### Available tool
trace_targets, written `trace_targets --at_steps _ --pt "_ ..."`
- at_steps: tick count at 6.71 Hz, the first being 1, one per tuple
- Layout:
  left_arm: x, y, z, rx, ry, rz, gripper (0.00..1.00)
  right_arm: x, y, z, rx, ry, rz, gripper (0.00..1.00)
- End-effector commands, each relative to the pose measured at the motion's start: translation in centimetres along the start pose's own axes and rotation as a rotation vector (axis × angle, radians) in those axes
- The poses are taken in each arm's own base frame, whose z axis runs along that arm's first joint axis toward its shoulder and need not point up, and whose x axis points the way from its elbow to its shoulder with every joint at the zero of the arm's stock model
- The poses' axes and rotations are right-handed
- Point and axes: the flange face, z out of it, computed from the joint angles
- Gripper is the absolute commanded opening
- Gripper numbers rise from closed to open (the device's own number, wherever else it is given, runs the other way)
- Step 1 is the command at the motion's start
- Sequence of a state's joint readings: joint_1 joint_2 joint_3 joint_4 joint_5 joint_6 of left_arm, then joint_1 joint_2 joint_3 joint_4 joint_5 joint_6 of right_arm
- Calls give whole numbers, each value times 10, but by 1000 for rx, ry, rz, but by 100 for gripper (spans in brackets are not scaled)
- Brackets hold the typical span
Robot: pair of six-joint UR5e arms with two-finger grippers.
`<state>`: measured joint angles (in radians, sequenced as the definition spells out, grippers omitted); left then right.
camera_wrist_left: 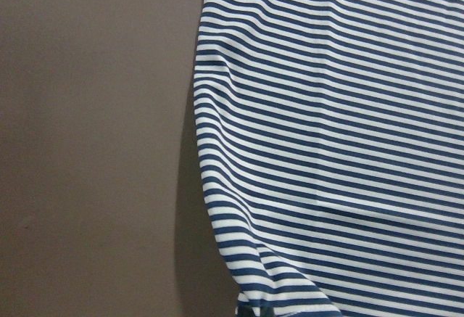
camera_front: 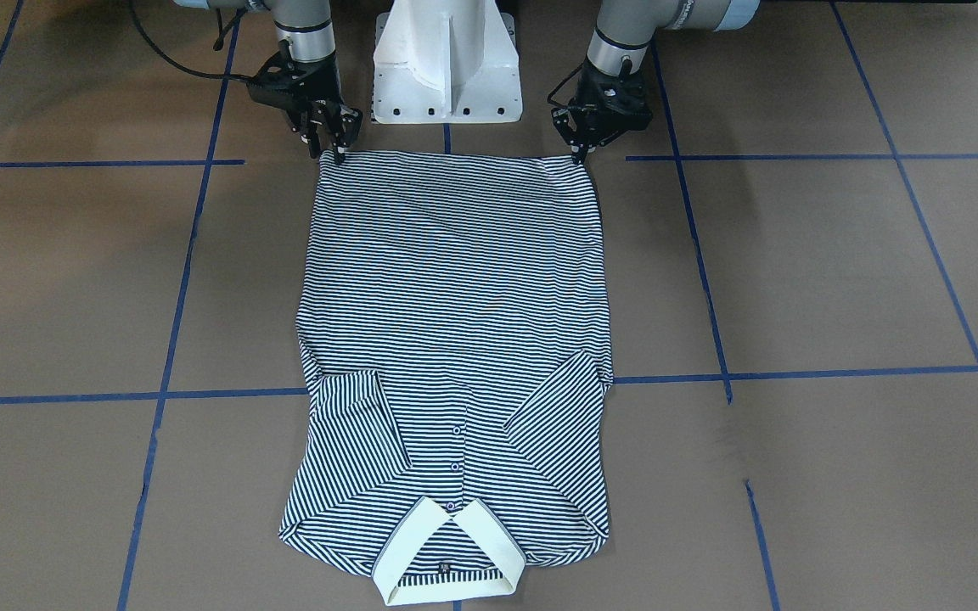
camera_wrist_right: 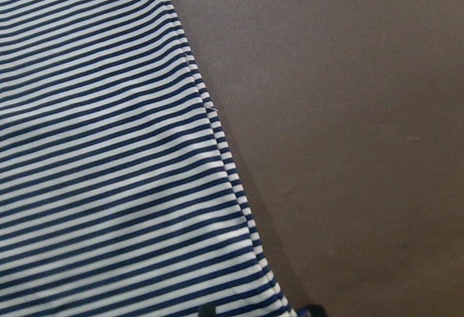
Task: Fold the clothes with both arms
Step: 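Lower both grippers and pinch the two hem corners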
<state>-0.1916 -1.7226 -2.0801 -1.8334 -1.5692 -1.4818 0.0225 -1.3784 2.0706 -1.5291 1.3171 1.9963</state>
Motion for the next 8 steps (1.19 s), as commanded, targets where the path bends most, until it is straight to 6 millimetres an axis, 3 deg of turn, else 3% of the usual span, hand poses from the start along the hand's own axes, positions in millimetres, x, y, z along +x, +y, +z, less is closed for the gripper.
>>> trace_targets --at_steps 1,3,4,5,7,8 --pt "0 1 0 -1 1 1 0 5 6 9 3 18 -9 52" --pt "0 0 1 2 0 1 0 6 8 10 4 21 -10 53" --pt "0 0 1 2 0 1 0 2 8 8 3 12 -7 30" --pt "-1 0 1 2 -2 1 0 -1 7 6 13 1 -4 0" --pt "0 1 1 -1 0 0 0 -5 3 -3 13 -18 3 0" --pt "14 -1 -7 4 27 0 0 -5 -12 -29 2 -57 18 0"
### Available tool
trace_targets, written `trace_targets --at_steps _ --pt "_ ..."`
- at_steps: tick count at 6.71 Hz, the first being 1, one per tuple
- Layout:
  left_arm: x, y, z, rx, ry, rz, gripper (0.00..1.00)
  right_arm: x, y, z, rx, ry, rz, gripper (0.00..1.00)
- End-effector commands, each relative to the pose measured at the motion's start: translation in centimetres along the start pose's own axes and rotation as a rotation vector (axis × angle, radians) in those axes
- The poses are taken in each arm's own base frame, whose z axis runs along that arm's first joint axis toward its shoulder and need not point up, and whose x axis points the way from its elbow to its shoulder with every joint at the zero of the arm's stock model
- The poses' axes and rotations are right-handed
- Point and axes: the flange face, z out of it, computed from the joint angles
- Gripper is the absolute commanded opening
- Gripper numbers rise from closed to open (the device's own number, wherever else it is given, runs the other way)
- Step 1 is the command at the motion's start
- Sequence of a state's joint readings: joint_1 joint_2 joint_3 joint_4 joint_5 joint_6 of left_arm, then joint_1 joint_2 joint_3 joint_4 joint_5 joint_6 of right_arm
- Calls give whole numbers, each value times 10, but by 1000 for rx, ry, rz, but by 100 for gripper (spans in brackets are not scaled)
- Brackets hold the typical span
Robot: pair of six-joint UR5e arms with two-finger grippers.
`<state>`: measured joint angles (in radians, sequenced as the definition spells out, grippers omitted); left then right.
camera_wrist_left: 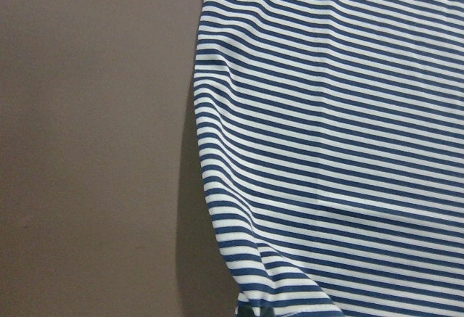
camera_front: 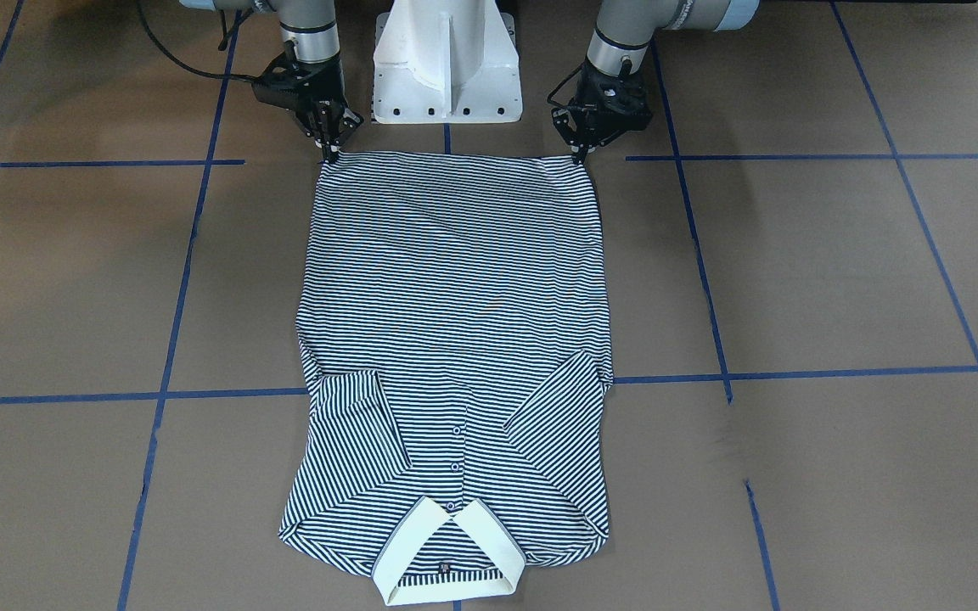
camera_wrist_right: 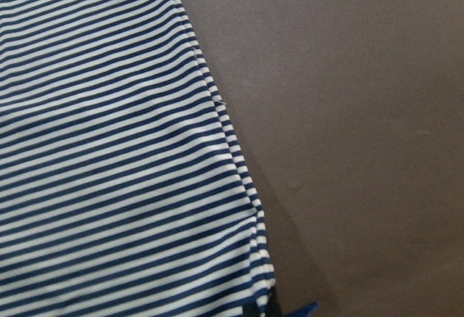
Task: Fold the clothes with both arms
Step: 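Lift the hem with both grippers and fold it toward the collar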
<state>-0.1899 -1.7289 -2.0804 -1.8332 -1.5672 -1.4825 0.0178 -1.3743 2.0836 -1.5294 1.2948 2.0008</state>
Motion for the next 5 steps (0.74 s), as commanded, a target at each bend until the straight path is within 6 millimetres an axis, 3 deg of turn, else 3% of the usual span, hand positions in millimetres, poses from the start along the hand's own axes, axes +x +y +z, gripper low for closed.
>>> trace_targets --at_steps 1,2,3,4,5 --pt "17 -7 -40 9 51 2 0 11 -33 -61 -18 -50 19 0" --pt "25 -2 -91 -40 16 3 0 13 -46 -113 -45 -55 21 0" --pt "31 -1 -156 -77 16 3 0 20 -56 -172 -102 -54 15 0" --pt "36 -13 -214 -82 20 -22 0 30 -68 -223 -141 -71 9 0" --pt "46 -28 -227 -81 21 -33 0 25 -69 -229 -148 -65 13 0"
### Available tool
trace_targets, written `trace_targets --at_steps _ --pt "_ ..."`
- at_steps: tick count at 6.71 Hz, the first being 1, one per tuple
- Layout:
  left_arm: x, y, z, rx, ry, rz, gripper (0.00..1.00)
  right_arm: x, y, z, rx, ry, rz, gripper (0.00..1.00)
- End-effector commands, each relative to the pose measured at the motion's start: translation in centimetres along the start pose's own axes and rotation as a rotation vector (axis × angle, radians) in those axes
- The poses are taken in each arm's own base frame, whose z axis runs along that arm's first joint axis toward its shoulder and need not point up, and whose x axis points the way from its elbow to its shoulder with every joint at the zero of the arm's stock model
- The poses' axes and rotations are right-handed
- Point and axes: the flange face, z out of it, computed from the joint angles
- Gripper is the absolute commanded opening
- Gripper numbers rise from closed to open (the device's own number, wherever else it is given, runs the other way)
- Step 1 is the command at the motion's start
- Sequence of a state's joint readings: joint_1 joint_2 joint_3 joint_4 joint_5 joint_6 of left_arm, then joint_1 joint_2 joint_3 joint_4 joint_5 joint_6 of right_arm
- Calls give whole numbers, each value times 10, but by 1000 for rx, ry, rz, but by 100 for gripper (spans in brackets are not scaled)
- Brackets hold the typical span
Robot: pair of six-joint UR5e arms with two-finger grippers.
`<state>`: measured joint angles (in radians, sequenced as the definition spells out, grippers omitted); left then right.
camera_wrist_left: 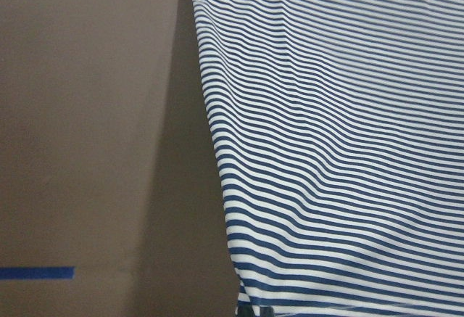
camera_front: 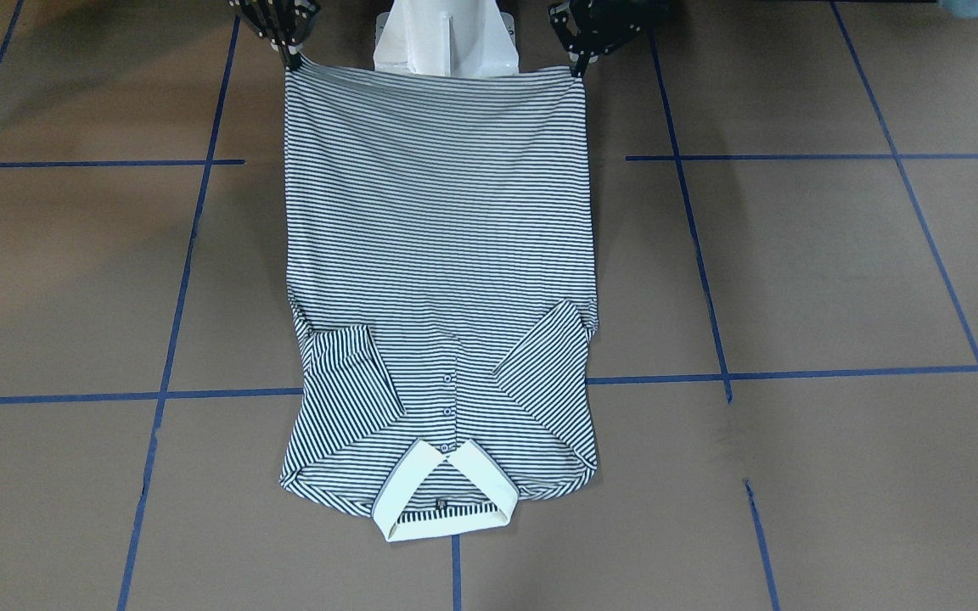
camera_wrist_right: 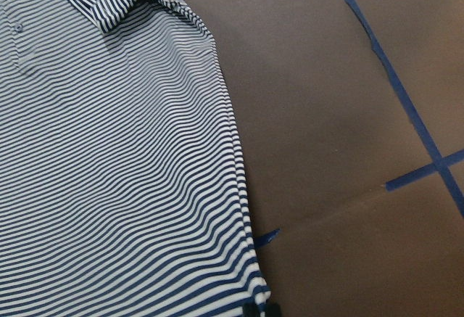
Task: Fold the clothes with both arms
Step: 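Lift the hem with both grippers and fold it toward the collar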
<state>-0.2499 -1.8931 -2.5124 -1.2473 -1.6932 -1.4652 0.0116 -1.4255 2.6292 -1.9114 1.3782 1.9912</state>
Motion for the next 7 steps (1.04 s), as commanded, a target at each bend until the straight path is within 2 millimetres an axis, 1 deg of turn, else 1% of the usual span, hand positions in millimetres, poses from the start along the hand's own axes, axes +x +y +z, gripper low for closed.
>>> trace_targets --at_steps 1,2,3,4,5,6,7 --pt "9 -15 -27 0 -10 69 0 -5 -11 -27 -4 2 15 0" --pt "10 -50 -15 50 -55 102 0 -23 -23 -23 11 -11 6 0" --pt "21 -103 -9 119 -98 127 0 -59 -50 -11 65 -23 -5 0" --pt "24 -146 -5 169 -131 138 0 -74 -90 1 105 10 9 0" --pt "22 -178 6 200 -147 128 0 -87 -133 8 140 38 8 0" --pt "31 -207 22 219 -161 124 0 -103 -178 22 166 84 33 0" --pt "37 -235 35 242 -166 117 0 -121 -215 40 195 91 38 0"
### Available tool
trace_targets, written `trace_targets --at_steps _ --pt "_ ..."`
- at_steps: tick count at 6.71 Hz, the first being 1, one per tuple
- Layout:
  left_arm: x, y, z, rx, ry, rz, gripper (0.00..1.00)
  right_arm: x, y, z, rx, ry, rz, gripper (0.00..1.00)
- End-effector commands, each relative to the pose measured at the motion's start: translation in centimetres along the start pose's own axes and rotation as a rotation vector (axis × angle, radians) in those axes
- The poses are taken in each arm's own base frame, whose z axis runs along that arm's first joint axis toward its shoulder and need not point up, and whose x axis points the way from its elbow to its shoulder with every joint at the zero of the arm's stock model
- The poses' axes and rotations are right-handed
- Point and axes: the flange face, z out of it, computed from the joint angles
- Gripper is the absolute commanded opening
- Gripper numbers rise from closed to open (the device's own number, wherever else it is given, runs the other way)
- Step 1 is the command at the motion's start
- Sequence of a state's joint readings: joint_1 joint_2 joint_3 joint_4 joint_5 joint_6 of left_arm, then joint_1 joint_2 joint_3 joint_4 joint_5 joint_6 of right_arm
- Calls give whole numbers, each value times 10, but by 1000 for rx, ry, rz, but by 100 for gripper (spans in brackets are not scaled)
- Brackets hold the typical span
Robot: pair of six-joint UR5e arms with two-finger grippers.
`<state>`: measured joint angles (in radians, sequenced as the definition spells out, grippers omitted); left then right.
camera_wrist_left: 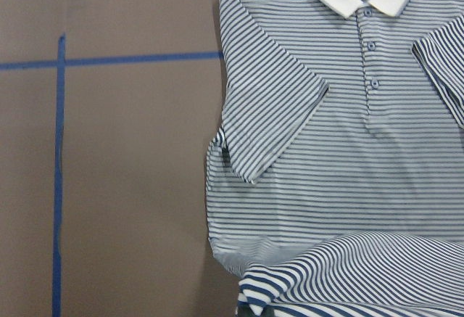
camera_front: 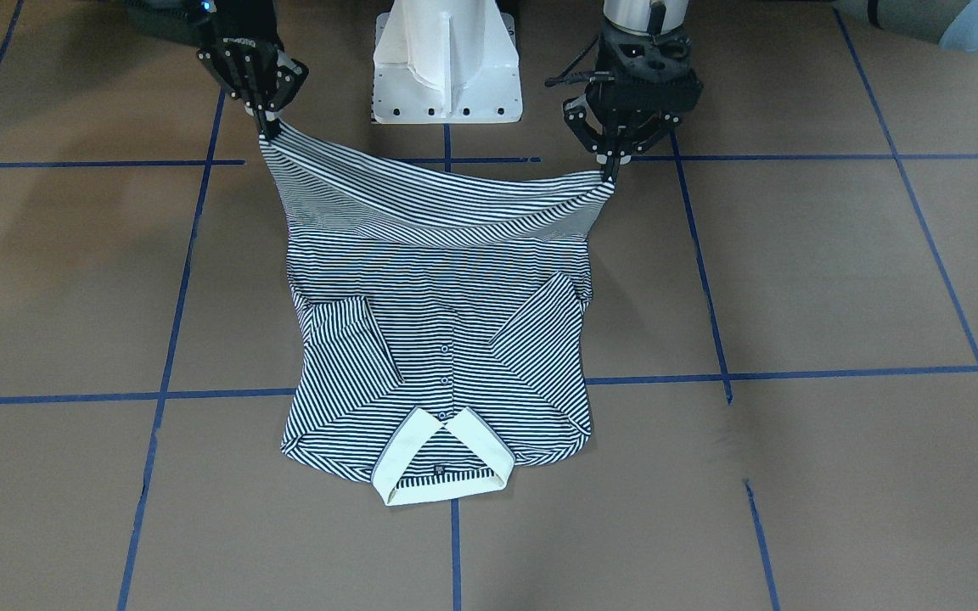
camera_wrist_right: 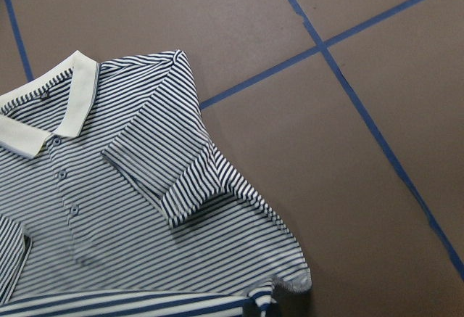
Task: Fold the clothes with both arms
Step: 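Lift the hem with both grippers and fold it toward the collar, then lay the hem down near the collar and open both grippers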
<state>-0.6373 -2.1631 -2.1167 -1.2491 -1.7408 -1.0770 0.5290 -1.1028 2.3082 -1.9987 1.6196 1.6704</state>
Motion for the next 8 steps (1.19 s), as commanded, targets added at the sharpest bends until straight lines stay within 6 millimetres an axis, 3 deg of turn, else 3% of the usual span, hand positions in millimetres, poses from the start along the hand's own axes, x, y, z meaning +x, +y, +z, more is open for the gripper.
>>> trace_targets --at_steps 1,2,4,5,6,8 --pt "7 -53 48 48 -10 -11 0 -34 -72 63 58 8 34 0" --pt "10 -76 80 61 -22 -19 0 -41 -99 105 80 0 46 0" --pt "1 -120 144 113 -21 -8 0 -57 -139 166 109 16 43 0" --pt "-2 -136 172 139 -26 -4 0 -72 -148 202 111 24 43 0" --pt "-6 -140 192 139 -30 -5 0 -72 -153 232 111 8 41 0" --pt "0 -148 223 124 -44 -4 0 -67 -153 258 106 25 36 0"
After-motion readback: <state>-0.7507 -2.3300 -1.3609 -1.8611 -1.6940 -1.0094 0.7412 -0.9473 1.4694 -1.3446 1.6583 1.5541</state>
